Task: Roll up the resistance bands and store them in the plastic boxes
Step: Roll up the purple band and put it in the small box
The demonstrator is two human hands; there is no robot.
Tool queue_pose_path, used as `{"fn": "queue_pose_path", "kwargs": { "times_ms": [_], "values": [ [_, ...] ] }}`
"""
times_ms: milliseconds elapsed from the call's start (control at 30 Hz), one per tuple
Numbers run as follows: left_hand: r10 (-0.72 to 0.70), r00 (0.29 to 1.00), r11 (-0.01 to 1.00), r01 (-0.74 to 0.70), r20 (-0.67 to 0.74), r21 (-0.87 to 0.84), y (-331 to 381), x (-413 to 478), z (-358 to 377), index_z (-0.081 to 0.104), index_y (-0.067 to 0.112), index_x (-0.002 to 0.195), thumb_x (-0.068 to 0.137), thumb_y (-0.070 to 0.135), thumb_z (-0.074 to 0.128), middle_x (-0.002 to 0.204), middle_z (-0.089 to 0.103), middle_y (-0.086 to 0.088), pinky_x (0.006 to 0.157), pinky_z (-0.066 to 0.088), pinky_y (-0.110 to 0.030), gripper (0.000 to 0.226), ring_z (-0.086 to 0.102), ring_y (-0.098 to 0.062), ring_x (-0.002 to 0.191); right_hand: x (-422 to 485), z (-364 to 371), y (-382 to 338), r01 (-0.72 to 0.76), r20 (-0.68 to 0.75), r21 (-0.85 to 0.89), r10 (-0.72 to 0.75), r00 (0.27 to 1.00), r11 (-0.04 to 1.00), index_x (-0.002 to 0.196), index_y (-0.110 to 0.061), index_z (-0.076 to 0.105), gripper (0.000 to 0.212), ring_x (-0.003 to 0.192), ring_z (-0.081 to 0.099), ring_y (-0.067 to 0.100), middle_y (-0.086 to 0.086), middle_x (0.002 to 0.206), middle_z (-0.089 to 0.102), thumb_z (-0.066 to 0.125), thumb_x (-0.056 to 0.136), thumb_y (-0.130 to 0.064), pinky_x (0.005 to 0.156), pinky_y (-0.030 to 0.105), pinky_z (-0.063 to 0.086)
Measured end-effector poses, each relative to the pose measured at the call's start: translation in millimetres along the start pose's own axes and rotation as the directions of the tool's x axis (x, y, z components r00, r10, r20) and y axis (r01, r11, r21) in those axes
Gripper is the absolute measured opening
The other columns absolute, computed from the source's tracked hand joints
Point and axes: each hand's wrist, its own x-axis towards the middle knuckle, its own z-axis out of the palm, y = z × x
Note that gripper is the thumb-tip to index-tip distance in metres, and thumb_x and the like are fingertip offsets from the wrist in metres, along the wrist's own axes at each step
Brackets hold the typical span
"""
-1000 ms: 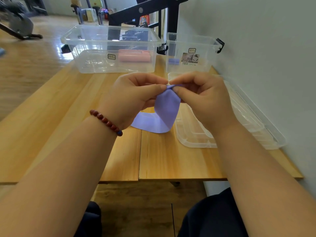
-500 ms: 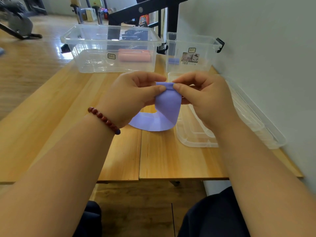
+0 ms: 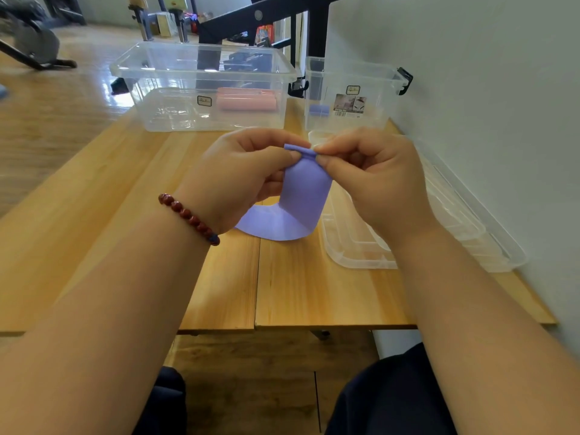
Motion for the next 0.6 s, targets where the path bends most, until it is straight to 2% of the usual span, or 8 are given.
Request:
{"fn": "queue_pose_path", "kwargs": {
  "times_ms": [67, 100, 167, 267, 300, 367, 500, 600],
  "values": [
    [-0.021, 1.0, 0.999, 0.021, 0.004, -0.044, -0.2, -0.5, 1.9, 0.076, 0.014, 0.092, 0.094, 0.002, 0.055, 0.11, 0.068, -0.026, 0.101, 0.048, -0.051, 0.025, 0.062, -0.045, 0.103, 0.6, -2.1, 1.6, 0.022, 0.002, 0.005, -0.022, 1.0, 1.0, 0.09, -0.019, 0.07, 0.025, 0.081, 0.066, 0.003, -0.005, 0.087, 0.07, 0.067, 0.083, 0.005, 0.075, 0.018, 0.05],
    [-0.036, 0.999, 0.996, 0.037, 0.009, -0.076, 0.4, -0.9, 2.6, 0.077, 0.013, 0.092, 0.091, 0.003, 0.058, 0.11, 0.066, -0.029, 0.102, 0.045, -0.05, 0.022, 0.059, -0.042, 0.099, 1.0, -3.0, 1.9, 0.041, 0.0, -0.009, -0.041, 0.999, 0.999, 0.09, -0.018, 0.069, 0.025, 0.081, 0.065, 0.001, -0.006, 0.087, 0.068, 0.067, 0.083, 0.007, 0.075, 0.016, 0.049],
    [-0.059, 0.998, 0.99, 0.06, 0.012, -0.125, 1.1, -1.0, 2.4, 0.078, 0.011, 0.092, 0.081, 0.012, 0.062, 0.107, 0.06, -0.029, 0.098, 0.047, -0.045, 0.02, 0.053, -0.034, 0.095, 1.3, -4.5, 2.8, 0.082, 0.004, -0.049, -0.082, 0.997, 0.995, 0.087, -0.02, 0.067, 0.028, 0.083, 0.065, 0.0, -0.008, 0.089, 0.066, 0.066, 0.082, 0.008, 0.075, 0.016, 0.049],
    [-0.049, 0.999, 0.993, 0.047, -0.016, -0.106, 0.8, -1.9, 3.5, 0.077, 0.01, 0.094, 0.08, 0.012, 0.071, 0.111, 0.061, -0.036, 0.1, 0.047, -0.047, 0.015, 0.061, -0.04, 0.1, 1.0, -5.4, 3.6, 0.098, 0.019, -0.052, -0.097, 0.995, 0.994, 0.084, -0.026, 0.066, 0.033, 0.087, 0.065, 0.004, -0.008, 0.09, 0.065, 0.066, 0.083, 0.007, 0.075, 0.02, 0.052],
    [-0.042, 0.999, 0.996, 0.039, -0.031, -0.086, 0.8, -2.6, 4.5, 0.076, 0.01, 0.096, 0.083, 0.01, 0.073, 0.113, 0.064, -0.032, 0.1, 0.049, -0.048, 0.013, 0.064, -0.041, 0.105, 0.9, -5.2, 3.9, 0.095, 0.026, -0.051, -0.094, 0.995, 0.994, 0.085, -0.025, 0.066, 0.032, 0.087, 0.065, 0.004, -0.008, 0.09, 0.065, 0.066, 0.083, 0.007, 0.074, 0.019, 0.052],
    [-0.027, 0.998, 0.999, 0.024, -0.056, -0.042, -0.7, -2.6, 5.3, 0.075, 0.013, 0.096, 0.087, 0.008, 0.069, 0.106, 0.072, -0.019, 0.094, 0.055, -0.041, 0.011, 0.067, -0.033, 0.106, 0.9, -4.5, 4.4, 0.084, 0.039, -0.055, -0.082, 0.996, 0.995, 0.086, -0.022, 0.067, 0.029, 0.088, 0.065, 0.002, -0.008, 0.091, 0.064, 0.066, 0.083, 0.007, 0.073, 0.017, 0.051],
    [0.07, 0.991, 0.993, -0.058, -0.115, 0.101, -1.2, -2.0, 5.8, 0.073, 0.023, 0.091, 0.089, 0.006, 0.066, 0.088, 0.076, 0.0, 0.079, 0.059, -0.025, 0.018, 0.072, -0.018, 0.091, 0.3, -3.9, 3.3, 0.023, 0.05, -0.016, -0.022, 0.999, 1.0, 0.084, -0.024, 0.066, 0.028, 0.09, 0.067, 0.008, -0.003, 0.092, 0.066, 0.067, 0.081, 0.004, 0.074, 0.02, 0.053],
    [0.149, 0.983, 0.966, -0.121, -0.105, 0.23, 0.8, -2.8, 6.0, 0.07, 0.028, 0.093, 0.09, 0.008, 0.066, 0.087, 0.075, 0.007, 0.076, 0.058, -0.02, 0.021, 0.072, -0.011, 0.085, 1.8, -3.5, 1.8, -0.073, 0.044, 0.008, 0.073, 0.996, 0.997, 0.087, -0.026, 0.068, 0.016, 0.087, 0.069, 0.013, -0.004, 0.088, 0.07, 0.071, 0.081, -0.012, 0.077, 0.029, 0.057]
  ]
}}
